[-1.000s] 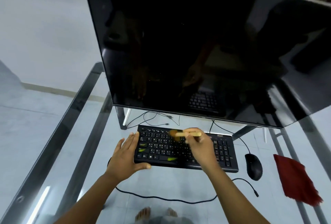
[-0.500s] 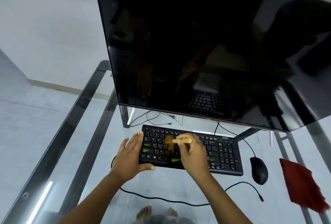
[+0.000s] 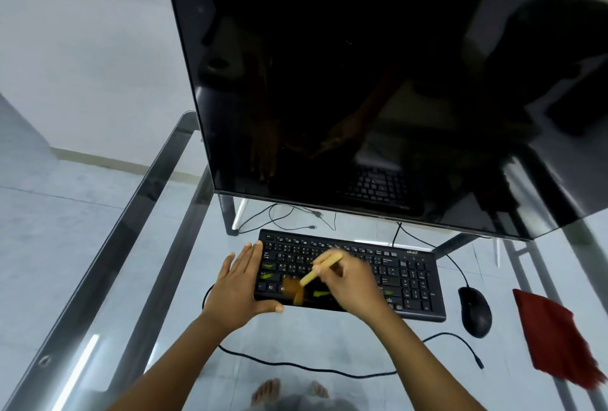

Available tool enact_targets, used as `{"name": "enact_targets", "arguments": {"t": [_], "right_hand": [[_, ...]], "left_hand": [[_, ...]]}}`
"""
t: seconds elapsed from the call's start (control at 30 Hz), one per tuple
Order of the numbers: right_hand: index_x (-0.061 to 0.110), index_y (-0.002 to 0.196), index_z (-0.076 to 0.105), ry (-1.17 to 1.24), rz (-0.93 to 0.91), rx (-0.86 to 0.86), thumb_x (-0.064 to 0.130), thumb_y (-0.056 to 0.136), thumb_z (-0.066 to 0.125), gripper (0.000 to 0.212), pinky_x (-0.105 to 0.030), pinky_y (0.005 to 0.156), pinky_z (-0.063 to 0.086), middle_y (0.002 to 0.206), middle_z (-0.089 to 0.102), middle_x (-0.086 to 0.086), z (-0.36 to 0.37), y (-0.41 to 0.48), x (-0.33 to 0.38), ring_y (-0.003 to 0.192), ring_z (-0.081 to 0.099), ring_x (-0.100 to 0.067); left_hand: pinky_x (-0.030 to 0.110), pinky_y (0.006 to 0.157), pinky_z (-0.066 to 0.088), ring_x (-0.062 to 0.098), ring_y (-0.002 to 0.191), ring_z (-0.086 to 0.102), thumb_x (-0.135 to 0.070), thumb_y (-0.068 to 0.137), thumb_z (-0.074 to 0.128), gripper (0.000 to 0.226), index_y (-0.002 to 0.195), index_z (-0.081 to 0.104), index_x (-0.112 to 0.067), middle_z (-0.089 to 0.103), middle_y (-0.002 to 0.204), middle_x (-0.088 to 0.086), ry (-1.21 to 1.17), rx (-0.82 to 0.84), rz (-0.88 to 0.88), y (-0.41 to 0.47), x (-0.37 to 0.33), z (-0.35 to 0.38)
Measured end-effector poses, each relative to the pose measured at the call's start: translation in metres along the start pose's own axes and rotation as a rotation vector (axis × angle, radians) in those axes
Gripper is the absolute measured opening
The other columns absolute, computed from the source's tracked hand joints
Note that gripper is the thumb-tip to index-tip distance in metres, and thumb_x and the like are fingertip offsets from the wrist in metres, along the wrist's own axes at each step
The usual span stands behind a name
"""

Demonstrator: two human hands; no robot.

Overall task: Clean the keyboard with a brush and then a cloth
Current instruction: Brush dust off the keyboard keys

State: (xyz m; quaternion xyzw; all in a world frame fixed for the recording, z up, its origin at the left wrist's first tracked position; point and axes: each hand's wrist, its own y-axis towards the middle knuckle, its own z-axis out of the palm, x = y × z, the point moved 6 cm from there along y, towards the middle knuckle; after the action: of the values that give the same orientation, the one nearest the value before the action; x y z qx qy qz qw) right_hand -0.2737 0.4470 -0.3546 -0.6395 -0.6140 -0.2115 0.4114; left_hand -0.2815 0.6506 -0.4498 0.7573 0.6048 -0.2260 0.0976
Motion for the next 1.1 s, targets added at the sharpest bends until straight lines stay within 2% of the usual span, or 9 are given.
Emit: {"name": "enact_targets", "arguments": {"t": [0.07, 0.2, 0.33, 0.47, 0.6, 0.73, 0.83, 1.0, 1.1], "right_hand": [[0.032, 0.083, 0.066, 0.091, 0.015, -0.157, 0.024, 0.092, 0.062, 0.013, -0.033, 0.057, 0.049, 0.071, 0.071, 0.007, -0.016, 0.005, -0.004, 0.065, 0.064, -0.021], [0.03, 0.086, 0.066, 0.042, 0.041, 0.006, 0.025, 0.092, 0.064, 0.008, -0.028, 0.062, 0.052, 0.076, 0.072, 0.005, -0.012, 0.015, -0.008, 0.071, 0.069, -0.014], [0.032, 0.09, 0.067, 0.1, -0.012, -0.289, 0.024, 0.092, 0.064, 0.008, -0.034, 0.056, 0.051, 0.076, 0.071, 0.008, -0.036, 0.033, -0.001, 0.068, 0.068, -0.021], [0.027, 0.095, 0.07, 0.044, -0.046, 0.035, 0.022, 0.092, 0.063, 0.009, -0.029, 0.062, 0.056, 0.078, 0.071, 0.015, 0.008, 0.044, 0.024, 0.068, 0.068, -0.009], [0.028, 0.089, 0.07, 0.036, -0.142, -0.218, 0.021, 0.091, 0.065, 0.009, -0.01, 0.063, 0.041, 0.085, 0.066, 0.018, 0.004, 0.052, 0.04, 0.071, 0.058, -0.002], [0.029, 0.086, 0.068, 0.041, -0.092, 0.011, 0.023, 0.091, 0.063, 0.009, -0.015, 0.061, 0.05, 0.08, 0.069, 0.021, 0.026, 0.049, 0.039, 0.066, 0.065, -0.005], [0.032, 0.085, 0.07, 0.017, -0.143, -0.281, 0.019, 0.09, 0.066, 0.014, -0.006, 0.064, 0.04, 0.087, 0.065, 0.019, 0.002, 0.048, 0.033, 0.073, 0.058, 0.003], [0.029, 0.091, 0.069, 0.058, -0.072, -0.004, 0.021, 0.092, 0.062, 0.01, -0.016, 0.054, 0.044, 0.083, 0.071, 0.012, 0.011, 0.041, 0.019, 0.069, 0.063, -0.012], [0.027, 0.091, 0.07, 0.039, -0.091, -0.278, 0.021, 0.091, 0.063, 0.009, -0.013, 0.058, 0.044, 0.085, 0.068, 0.016, -0.015, 0.035, 0.011, 0.07, 0.06, -0.003]], "left_hand": [[0.031, 0.114, -0.013, 0.009, 0.144, -0.013, -0.101, 0.047, 0.032, 0.142, 0.152, -0.006, -0.013, 0.001, 0.161, 0.002, -0.011, 0.002, -0.001, 0.0, -0.002, -0.001], [0.036, 0.114, -0.014, 0.007, 0.142, -0.023, -0.094, 0.054, 0.05, 0.14, 0.151, -0.012, -0.014, -0.015, 0.158, -0.004, -0.051, -0.005, 0.009, 0.001, -0.008, -0.007], [0.037, 0.115, -0.013, 0.007, 0.143, -0.02, -0.087, 0.056, 0.059, 0.139, 0.151, -0.015, -0.017, -0.011, 0.16, -0.002, -0.111, 0.002, 0.012, 0.011, -0.01, -0.014], [0.037, 0.116, -0.013, 0.009, 0.146, -0.014, -0.082, 0.057, 0.063, 0.139, 0.149, -0.02, -0.02, -0.006, 0.161, -0.001, -0.129, 0.038, 0.005, 0.016, -0.009, -0.012], [0.038, 0.115, -0.011, 0.011, 0.148, -0.001, -0.079, 0.056, 0.068, 0.139, 0.149, -0.019, -0.024, 0.003, 0.162, -0.003, -0.198, 0.014, -0.003, 0.014, -0.008, -0.013], [0.04, 0.116, -0.008, 0.013, 0.148, 0.008, -0.079, 0.055, 0.068, 0.141, 0.143, -0.03, -0.031, 0.009, 0.161, -0.003, -0.229, -0.008, 0.002, 0.013, -0.009, -0.015], [0.043, 0.117, -0.007, 0.011, 0.148, 0.003, -0.079, 0.055, 0.069, 0.14, 0.144, -0.028, -0.031, 0.003, 0.161, -0.004, -0.233, -0.02, 0.013, 0.013, -0.009, -0.015], [0.043, 0.117, -0.006, 0.011, 0.148, -0.001, -0.081, 0.053, 0.068, 0.141, 0.15, -0.017, -0.024, 0.004, 0.161, -0.003, -0.219, -0.017, 0.015, 0.014, -0.007, -0.014], [0.045, 0.117, -0.005, 0.009, 0.147, -0.005, -0.083, 0.052, 0.066, 0.14, 0.15, -0.014, -0.023, 0.004, 0.161, -0.003, -0.221, -0.013, 0.012, 0.015, -0.006, -0.014]]}}
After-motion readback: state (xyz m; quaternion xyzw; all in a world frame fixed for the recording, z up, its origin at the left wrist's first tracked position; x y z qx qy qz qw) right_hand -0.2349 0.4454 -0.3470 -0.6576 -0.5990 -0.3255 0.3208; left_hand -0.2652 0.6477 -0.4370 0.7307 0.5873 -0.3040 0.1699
